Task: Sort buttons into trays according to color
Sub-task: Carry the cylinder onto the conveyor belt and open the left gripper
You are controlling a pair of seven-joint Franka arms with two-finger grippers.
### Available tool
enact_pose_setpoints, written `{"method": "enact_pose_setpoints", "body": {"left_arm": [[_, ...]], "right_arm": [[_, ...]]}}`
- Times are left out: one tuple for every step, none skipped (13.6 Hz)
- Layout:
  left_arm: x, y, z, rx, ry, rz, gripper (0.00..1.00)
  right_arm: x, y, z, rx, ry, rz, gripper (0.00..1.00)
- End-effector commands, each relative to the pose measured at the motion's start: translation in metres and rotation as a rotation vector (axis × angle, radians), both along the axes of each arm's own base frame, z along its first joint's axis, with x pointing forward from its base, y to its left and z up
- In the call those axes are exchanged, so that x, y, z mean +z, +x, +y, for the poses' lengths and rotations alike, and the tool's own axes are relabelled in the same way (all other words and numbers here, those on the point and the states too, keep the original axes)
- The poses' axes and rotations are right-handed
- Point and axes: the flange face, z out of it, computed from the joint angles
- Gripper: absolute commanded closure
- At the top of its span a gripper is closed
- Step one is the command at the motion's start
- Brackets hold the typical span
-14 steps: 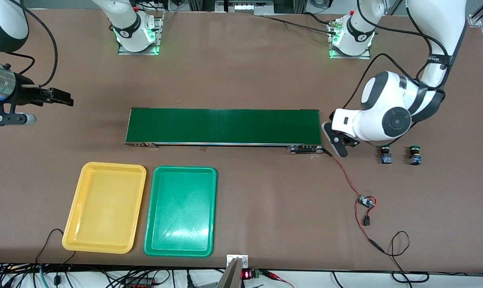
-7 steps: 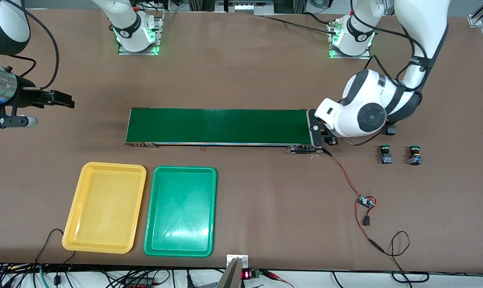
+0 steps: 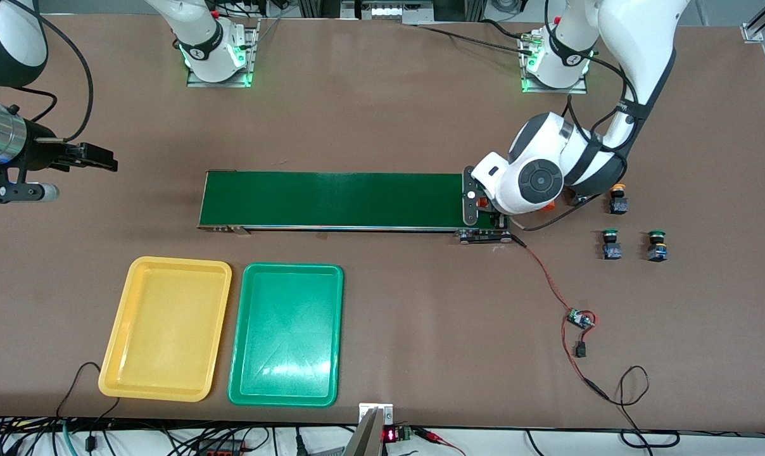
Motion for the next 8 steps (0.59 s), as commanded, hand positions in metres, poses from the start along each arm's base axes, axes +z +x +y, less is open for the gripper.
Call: {"method": "enact_pose_setpoints", "body": {"left_arm": [[-0.016, -0.004, -0.010, -0.049, -0.005, -0.026, 0.93], [-0.020, -0.005, -0.012, -0.045, -0.007, -0.026, 0.82], [-0.026, -0.007, -0.013, -0.045, -0.009, -0.024, 0.67], [-0.025, -0.007, -0.014, -0.049, -0.014, -0.034, 0.34], [-0.020, -0.007, -0.015, -0.056, -0.016, -0.040, 0.00], [-0.011, -0.006, -0.015, -0.060, -0.014, -0.050, 0.00], [0.001, -0.006, -0.014, -0.062, -0.012, -0.063, 0.00], [0.017, -0.005, -0.009, -0.058, -0.002, -0.075, 0.00]], "right_arm": [[0.004, 0.004, 0.004, 0.000, 0.012, -0.002, 0.00], [0.004, 0.003, 0.004, 0.000, 0.012, -0.001, 0.00], [0.004, 0.003, 0.004, 0.002, 0.012, -0.001, 0.00], [0.004, 0.003, 0.003, 0.000, 0.012, -0.001, 0.00], [0.005, 0.004, 0.004, 0.002, 0.012, -0.002, 0.00], [0.004, 0.003, 0.004, 0.002, 0.012, -0.001, 0.00], [0.004, 0.003, 0.004, 0.002, 0.012, 0.001, 0.00], [0.005, 0.003, 0.004, 0.002, 0.012, -0.001, 0.00]]}}
